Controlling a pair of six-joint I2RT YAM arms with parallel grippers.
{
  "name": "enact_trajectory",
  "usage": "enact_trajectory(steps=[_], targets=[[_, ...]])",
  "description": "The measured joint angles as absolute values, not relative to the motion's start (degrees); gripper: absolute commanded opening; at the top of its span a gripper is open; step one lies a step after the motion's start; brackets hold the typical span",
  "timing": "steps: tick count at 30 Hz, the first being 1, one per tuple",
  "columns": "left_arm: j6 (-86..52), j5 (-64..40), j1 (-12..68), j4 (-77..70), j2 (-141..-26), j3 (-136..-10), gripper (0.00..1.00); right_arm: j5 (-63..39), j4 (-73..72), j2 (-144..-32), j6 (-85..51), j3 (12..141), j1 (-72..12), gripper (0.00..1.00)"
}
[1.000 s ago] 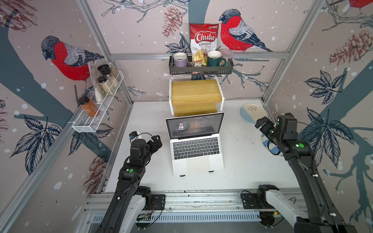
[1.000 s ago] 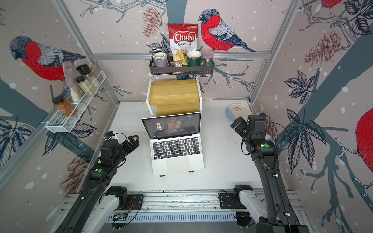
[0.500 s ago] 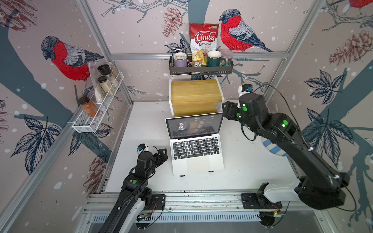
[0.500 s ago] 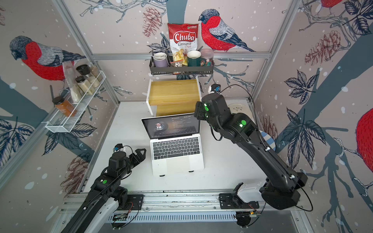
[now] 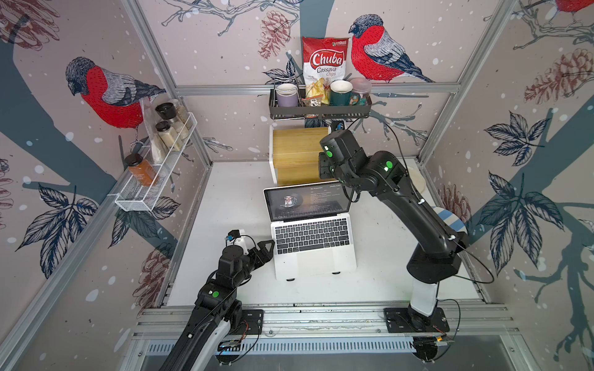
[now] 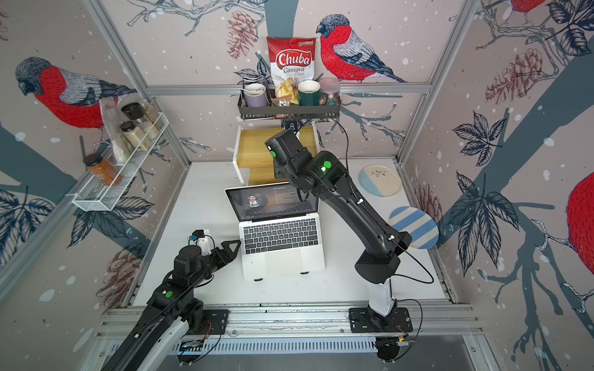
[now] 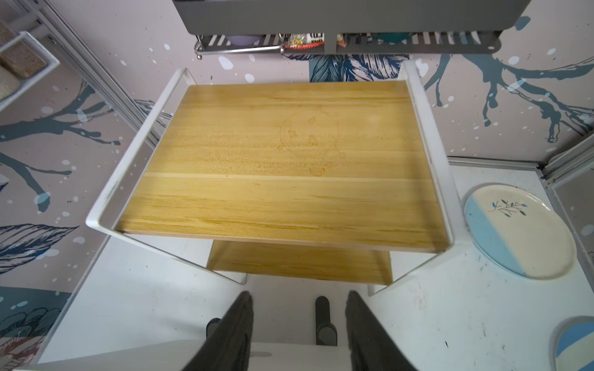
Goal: Close the laptop lid and set it aside
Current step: Close the lid of the laptop.
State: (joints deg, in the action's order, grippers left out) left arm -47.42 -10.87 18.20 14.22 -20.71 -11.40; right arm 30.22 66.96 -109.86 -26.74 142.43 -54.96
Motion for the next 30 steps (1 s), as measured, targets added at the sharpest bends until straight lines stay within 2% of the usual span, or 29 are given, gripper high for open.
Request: enact_trajectory(steps=[11, 30], targets=[[-46.7, -14.7, 18.2, 11.6, -21.5, -9.0, 0.88, 25.5, 69.9, -113.4, -26.8, 142.4, -55.3, 0.48], [-48.0, -16.0, 18.7, 9.9, -22.7, -7.3, 0.83, 25.5, 71.4, -111.3, -27.4, 135.1, -59.8, 0.48]])
